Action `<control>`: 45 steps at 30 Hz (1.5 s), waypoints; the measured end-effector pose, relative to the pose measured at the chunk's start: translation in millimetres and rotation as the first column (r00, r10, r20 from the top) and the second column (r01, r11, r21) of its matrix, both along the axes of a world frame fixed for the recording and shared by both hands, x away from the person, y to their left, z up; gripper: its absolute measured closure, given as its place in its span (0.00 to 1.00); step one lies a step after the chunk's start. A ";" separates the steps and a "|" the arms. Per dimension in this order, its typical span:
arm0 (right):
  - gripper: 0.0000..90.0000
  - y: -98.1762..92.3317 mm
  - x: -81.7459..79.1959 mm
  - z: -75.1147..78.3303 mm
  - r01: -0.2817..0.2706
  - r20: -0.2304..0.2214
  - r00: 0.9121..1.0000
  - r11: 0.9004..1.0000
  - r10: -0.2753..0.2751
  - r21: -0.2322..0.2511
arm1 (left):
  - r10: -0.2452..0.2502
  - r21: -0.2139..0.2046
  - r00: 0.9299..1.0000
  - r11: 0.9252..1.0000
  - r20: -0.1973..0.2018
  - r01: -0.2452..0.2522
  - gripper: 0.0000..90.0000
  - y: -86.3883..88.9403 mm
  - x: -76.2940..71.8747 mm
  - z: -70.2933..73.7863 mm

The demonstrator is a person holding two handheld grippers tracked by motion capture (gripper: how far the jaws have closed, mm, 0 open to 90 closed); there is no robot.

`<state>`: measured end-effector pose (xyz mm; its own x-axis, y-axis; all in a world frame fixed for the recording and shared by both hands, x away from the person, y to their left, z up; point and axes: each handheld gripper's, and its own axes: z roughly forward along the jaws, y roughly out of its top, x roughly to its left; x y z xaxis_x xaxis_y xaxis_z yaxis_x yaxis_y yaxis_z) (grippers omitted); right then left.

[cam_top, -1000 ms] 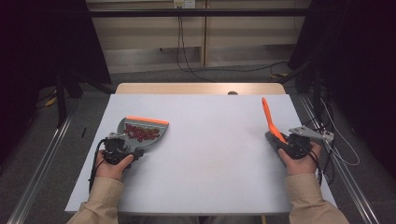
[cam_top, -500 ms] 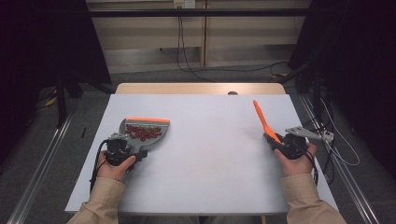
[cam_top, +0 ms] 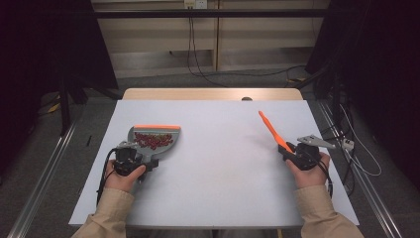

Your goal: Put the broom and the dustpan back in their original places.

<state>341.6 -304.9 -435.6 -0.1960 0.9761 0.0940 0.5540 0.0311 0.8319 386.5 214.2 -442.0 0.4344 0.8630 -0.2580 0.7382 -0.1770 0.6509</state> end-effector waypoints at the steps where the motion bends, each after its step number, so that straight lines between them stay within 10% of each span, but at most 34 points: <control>1: 0.71 1.2 0.3 -0.4 -0.002 -0.003 1.000 1.000 0.002 0.002 | -0.004 0.002 1.000 1.000 0.001 0.004 0.45 0.4 0.0 0.1; 11: 0.65 18.4 5.4 -7.2 -0.026 -0.013 1.000 1.000 0.026 0.002 | -0.029 -0.009 1.000 1.000 0.006 0.029 0.43 -2.1 -2.5 0.6; 14: 0.68 25.0 4.7 -7.2 -0.059 -0.013 0.998 0.995 0.061 0.082 | -0.028 -0.028 0.999 0.999 0.017 0.028 0.42 -3.9 -5.0 2.4; 31: 0.49 23.2 -2.9 -3.3 -0.131 0.042 0.991 0.979 0.126 0.158 | -0.052 -0.056 0.995 0.997 0.089 0.057 0.25 -0.4 -12.0 7.5; 45: 0.35 27.5 -5.9 -3.1 -0.203 0.059 0.979 0.969 0.197 0.137 | -0.142 -0.106 0.966 0.980 0.216 0.168 0.10 0.5 -14.7 14.7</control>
